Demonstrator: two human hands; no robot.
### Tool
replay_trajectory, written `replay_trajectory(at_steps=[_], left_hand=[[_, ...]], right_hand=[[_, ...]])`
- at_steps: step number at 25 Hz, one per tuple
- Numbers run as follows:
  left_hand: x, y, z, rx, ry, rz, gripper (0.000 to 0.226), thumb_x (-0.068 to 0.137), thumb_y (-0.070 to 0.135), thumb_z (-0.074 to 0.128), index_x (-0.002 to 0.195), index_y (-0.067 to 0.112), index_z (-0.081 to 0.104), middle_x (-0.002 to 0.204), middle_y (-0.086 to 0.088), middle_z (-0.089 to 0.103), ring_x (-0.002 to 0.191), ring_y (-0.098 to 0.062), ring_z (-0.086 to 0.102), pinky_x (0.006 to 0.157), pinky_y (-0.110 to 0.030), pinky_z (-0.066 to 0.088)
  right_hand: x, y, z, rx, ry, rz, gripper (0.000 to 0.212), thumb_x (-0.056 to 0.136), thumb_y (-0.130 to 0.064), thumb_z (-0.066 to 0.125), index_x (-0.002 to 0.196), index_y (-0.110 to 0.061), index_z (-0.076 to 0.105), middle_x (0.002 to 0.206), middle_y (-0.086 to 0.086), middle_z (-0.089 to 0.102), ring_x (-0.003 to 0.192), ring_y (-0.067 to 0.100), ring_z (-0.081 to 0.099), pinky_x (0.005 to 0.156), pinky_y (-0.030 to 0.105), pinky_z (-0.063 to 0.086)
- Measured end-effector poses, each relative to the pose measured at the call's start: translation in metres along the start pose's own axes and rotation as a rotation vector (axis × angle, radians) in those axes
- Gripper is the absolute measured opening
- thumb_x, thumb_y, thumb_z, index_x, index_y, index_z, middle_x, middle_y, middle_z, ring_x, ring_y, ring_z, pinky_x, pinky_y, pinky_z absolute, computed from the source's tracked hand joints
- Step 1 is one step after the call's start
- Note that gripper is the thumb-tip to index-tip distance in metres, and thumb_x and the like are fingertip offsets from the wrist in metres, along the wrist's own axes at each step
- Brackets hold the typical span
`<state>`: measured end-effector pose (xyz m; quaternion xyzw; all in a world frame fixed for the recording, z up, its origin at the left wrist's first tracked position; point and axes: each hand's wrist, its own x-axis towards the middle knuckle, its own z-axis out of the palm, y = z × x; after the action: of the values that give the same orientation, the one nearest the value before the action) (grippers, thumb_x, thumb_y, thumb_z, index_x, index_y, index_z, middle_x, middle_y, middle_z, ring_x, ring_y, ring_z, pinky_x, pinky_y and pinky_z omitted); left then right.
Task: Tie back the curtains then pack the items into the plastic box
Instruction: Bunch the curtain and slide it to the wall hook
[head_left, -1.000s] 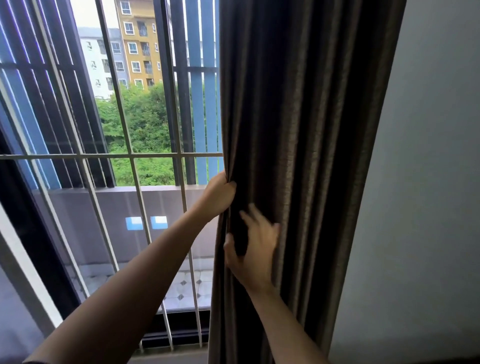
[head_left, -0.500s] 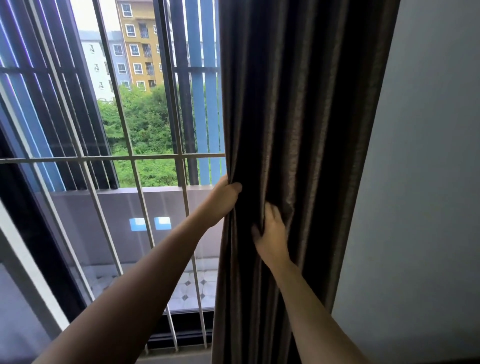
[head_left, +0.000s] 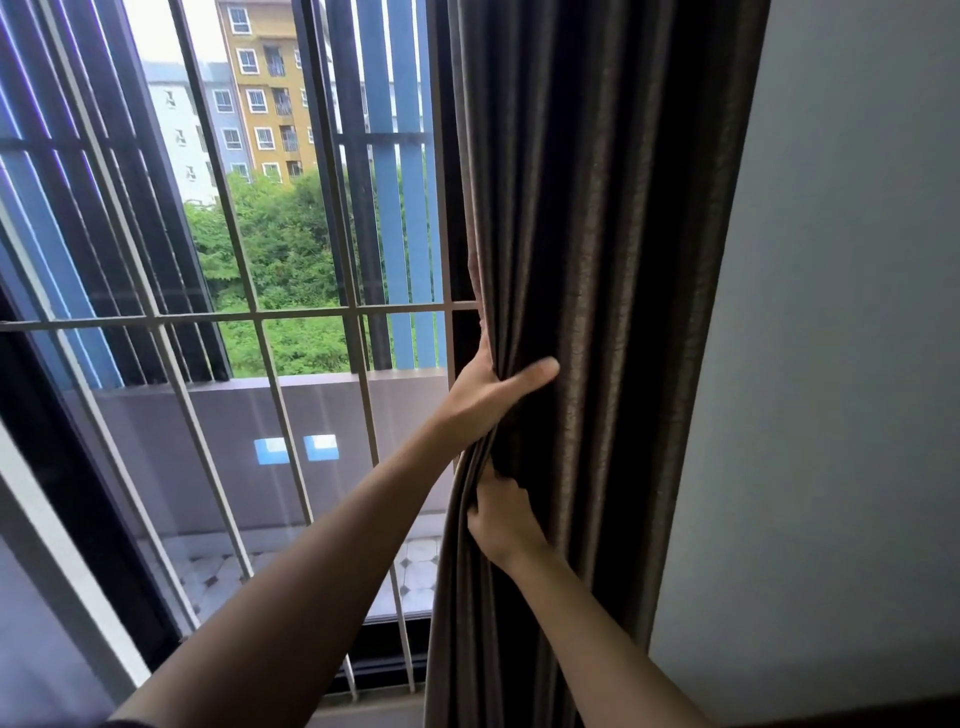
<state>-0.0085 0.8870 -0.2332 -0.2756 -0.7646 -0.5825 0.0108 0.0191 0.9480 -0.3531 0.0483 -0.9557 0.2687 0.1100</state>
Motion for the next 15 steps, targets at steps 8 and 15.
replay_trajectory(at_steps=[8,15], left_hand=[[-0.002,0.004,-0.034,0.350,0.086,-0.039,0.050,0.080,-0.016,0.036,0.123,0.002,0.051,0.108,-0.006,0.055,0.109,-0.025,0.052,0.089,-0.029,0.042],[-0.008,-0.002,-0.047,0.268,0.082,-0.039,0.051,0.077,-0.019,0.034,0.118,0.005,0.052,0.099,-0.004,0.055,0.098,-0.021,0.053,0.081,-0.029,0.042]], right_hand=[[-0.006,0.008,-0.052,0.367,1.040,-0.169,0.038,0.079,-0.012,0.067,0.114,-0.009,0.051,0.127,0.014,0.044,0.121,0.015,0.043,0.107,0.018,0.033],[0.028,0.022,-0.087,0.408,0.832,0.185,0.063,0.079,-0.021,0.072,0.133,-0.014,0.040,0.114,0.006,0.061,0.101,0.019,0.059,0.094,0.043,0.049]])
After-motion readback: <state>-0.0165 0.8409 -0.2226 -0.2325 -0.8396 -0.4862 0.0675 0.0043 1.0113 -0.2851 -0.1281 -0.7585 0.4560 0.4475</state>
